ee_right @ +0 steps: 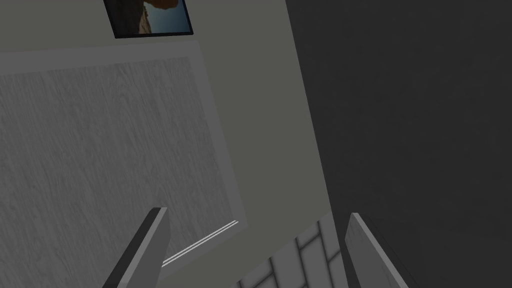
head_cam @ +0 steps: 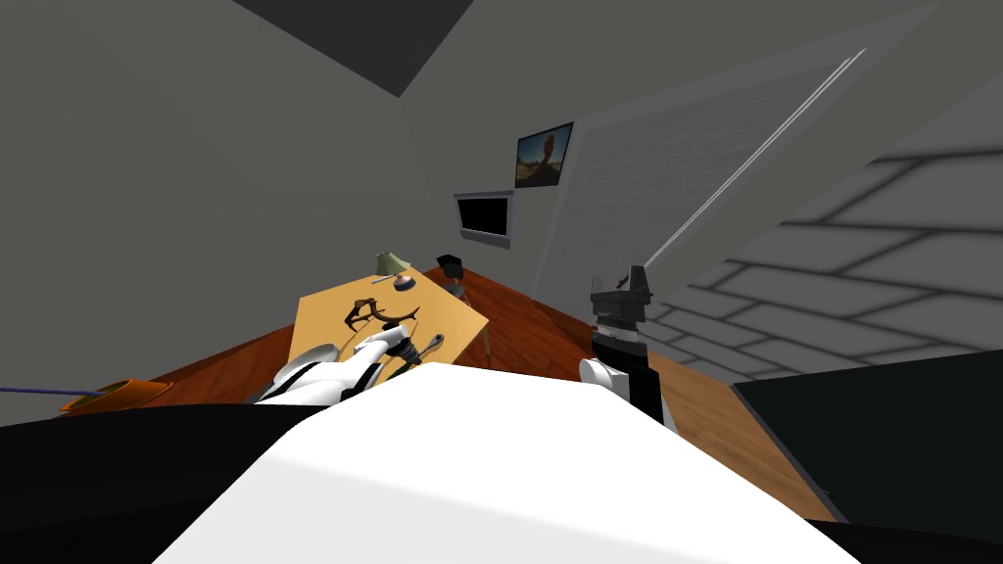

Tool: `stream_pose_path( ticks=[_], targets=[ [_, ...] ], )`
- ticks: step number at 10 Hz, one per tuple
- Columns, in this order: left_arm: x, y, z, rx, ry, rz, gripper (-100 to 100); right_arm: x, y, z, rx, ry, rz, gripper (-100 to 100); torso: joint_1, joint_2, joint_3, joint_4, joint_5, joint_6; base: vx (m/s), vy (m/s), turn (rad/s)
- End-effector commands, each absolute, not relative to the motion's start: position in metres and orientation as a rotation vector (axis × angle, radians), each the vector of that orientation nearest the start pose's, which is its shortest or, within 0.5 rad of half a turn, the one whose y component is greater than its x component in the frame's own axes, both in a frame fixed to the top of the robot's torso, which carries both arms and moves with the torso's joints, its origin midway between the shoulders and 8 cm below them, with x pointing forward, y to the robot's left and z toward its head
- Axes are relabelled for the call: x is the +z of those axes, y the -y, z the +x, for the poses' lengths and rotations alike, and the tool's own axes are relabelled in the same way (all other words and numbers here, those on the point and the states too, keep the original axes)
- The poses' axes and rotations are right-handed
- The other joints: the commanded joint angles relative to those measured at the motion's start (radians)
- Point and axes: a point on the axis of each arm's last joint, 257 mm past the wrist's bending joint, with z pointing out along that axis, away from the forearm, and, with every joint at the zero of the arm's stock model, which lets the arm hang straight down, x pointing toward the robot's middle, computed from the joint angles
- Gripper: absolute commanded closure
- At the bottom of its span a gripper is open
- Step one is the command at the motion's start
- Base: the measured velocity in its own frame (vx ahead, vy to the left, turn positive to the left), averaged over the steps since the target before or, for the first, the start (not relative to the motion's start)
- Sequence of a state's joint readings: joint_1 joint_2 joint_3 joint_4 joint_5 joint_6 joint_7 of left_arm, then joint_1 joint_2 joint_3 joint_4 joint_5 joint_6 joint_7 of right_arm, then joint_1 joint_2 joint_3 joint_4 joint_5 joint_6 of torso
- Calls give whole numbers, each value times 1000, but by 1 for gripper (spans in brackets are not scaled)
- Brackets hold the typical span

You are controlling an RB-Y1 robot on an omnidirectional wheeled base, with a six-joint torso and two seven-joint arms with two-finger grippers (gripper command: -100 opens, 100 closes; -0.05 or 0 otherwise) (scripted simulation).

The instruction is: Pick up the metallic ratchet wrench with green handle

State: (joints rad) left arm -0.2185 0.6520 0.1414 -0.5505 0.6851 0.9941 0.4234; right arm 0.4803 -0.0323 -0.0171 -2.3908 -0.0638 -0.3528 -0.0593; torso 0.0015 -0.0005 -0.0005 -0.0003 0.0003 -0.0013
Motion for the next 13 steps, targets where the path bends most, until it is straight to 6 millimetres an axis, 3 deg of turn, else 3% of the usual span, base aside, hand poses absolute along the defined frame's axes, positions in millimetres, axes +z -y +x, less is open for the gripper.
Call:
stream_pose_path(
  ticks=[1, 4, 5, 9, 10, 11, 12, 13],
  targets=[
    [-542, -537, 237, -7, -770, -2993, -100, 53, 284, 345, 1390, -599, 708, 0, 0, 0, 0, 0, 0, 0, 46, 43, 16],
    [-542, -538, 238, -8, -773, -2991, -100, 53, 284, 345, 1390, -599, 708, 0, -2, 2, 1, 0, 0, 0, 11, 11, 1],
    [-542, -538, 238, -8, -771, -2992, 100, 53, 284, 345, 1390, -599, 708, 0, -2, 3, 2, 1, -1, 0, 0, 0, 0],
    [-542, -537, 237, -6, -769, -2995, 100, 53, 284, 345, 1390, -599, 708, 0, 0, 2, 1, 1, 0, 1, -1, -1, 1],
    [-542, -537, 237, -5, -769, -2995, 0, 53, 284, 345, 1390, -599, 708, 0, 0, 2, 1, 1, 0, 1, 0, 0, 0],
    [-531, -545, 242, -9, -764, -2994, 100, 53, 284, 345, 1390, -599, 708, 0, 0, 2, 1, 1, 0, 1, -32, -28, -26],
    [-523, -550, 246, -10, -760, -2994, 100, 53, 284, 345, 1390, -598, 708, 0, -2, 4, 2, 1, -1, 1, -55, -51, -31],
    [-527, -547, 244, -11, -762, -2992, 100, 53, 283, 345, 1390, -598, 708, 0, -3, 5, 3, 1, -1, 1, -23, -22, -3]
  ],
)
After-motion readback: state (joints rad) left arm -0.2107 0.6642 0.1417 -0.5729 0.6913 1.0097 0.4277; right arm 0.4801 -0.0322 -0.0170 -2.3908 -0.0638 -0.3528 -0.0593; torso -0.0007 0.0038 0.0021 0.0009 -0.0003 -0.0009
